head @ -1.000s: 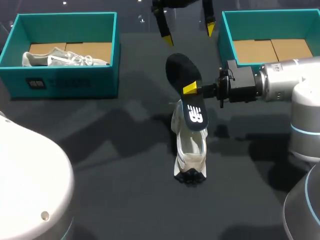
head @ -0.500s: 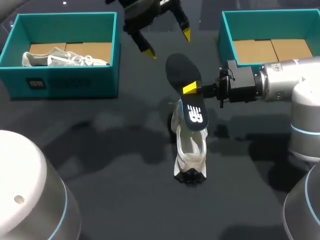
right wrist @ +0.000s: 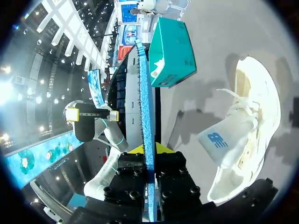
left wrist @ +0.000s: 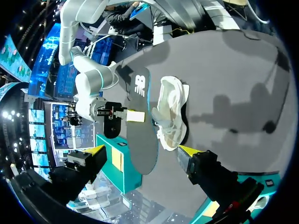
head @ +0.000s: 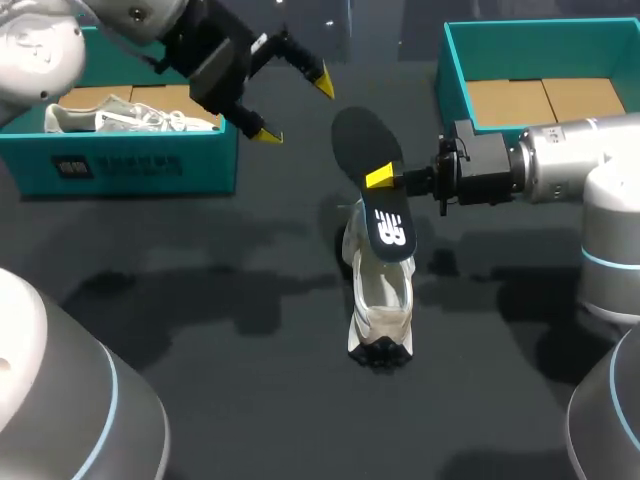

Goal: Take the shoe out of the shoebox, open the shoe tongue, remove and reinsert the insole, then place the shoe into the shoebox

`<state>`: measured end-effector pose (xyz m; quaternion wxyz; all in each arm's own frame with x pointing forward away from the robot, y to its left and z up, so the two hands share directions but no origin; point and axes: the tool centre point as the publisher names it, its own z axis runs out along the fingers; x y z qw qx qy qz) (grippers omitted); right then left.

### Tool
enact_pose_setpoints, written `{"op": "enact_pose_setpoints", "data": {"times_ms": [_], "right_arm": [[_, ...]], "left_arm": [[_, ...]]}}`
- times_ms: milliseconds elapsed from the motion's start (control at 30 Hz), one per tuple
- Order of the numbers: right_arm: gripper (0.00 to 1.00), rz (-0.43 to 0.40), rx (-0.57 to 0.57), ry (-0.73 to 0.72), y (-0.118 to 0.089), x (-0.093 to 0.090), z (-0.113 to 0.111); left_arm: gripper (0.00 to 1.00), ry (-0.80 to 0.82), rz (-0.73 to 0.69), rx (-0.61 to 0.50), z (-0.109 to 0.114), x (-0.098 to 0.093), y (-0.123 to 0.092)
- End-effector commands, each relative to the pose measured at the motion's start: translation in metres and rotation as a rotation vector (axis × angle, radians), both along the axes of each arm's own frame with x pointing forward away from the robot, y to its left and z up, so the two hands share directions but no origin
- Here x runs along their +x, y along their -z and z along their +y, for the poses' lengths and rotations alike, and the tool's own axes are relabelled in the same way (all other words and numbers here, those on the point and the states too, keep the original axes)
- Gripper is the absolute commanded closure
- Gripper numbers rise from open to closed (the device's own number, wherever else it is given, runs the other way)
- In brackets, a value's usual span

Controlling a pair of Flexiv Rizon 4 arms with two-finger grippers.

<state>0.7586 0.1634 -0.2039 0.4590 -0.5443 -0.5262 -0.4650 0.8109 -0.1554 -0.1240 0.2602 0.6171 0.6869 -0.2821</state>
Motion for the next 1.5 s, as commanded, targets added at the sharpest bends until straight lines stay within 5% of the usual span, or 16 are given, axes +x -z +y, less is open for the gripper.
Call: {"op": "enact_pose_setpoints", "data": {"times_ms": [33,567,967,1500], "right_arm": [[1.00,0.000,-0.001,0.001,0.000,-0.001,0.001],[1.00,0.000,-0.001,0.001,0.000,-0.001,0.001],[1.00,0.032,0.021,0.027,-0.008,0.000,0.008],[1.00,0.067,0.096,0.092,-0.028,-0.011,0.018]], "left_arm": [[0.00,-0.051,-0.023,-0.467,0.011,-0.003,0.012],[0.00,-0.029,0.014,-0.524,0.014,-0.002,0.017],[0.00,-0.088,-0.047,-0.673,0.010,-0.003,0.043],[0.00,-0.062,-0.052,-0.789,-0.025,-0.015,0.047]]}}
